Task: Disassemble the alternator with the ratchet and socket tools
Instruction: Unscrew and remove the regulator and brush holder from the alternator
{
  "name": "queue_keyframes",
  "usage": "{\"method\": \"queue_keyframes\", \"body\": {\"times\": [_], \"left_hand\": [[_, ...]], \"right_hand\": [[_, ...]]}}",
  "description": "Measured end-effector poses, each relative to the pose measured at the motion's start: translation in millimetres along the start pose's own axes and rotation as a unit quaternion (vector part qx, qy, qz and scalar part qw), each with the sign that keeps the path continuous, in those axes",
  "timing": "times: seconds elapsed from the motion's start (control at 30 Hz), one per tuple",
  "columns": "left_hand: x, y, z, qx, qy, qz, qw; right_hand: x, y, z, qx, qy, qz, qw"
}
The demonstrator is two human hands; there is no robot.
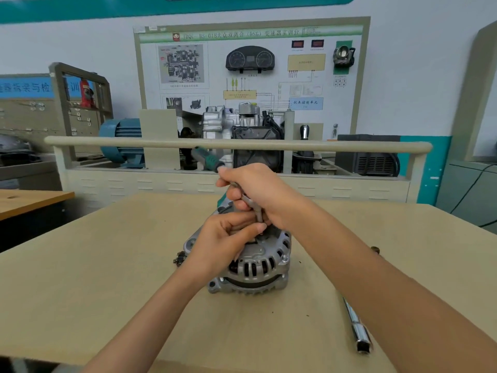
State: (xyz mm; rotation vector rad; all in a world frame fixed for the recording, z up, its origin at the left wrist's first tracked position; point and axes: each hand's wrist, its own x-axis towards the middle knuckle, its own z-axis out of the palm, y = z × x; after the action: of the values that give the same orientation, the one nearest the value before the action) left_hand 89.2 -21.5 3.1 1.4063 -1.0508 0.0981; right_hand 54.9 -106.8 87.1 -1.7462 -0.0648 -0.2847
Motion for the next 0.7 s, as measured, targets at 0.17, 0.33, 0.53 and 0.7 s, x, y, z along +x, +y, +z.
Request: {"method": "queue_keyframes", "body": {"times": [0.17, 0.33, 0.53, 0.7], "left_hand": [[-3, -2, -1, 0.031, -0.014, 0.024, 0.999], [3, -2, 0, 0.021, 0.011, 0.002, 1.0], [2, -4, -1, 0.027, 0.016, 0.01, 0.999], [-1, 1, -1, 0.036, 0.009, 0.033, 0.999]], "right_hand": [[-5, 27, 21, 0.112, 0.304, -0.169, 0.931], [3, 2, -6, 0.043, 0.009, 0.006, 0.999], [0, -4, -16, -0.018, -0.142, 0.031, 0.989], [-11, 26, 22, 0.116, 0.281, -0.178, 0.936]]}}
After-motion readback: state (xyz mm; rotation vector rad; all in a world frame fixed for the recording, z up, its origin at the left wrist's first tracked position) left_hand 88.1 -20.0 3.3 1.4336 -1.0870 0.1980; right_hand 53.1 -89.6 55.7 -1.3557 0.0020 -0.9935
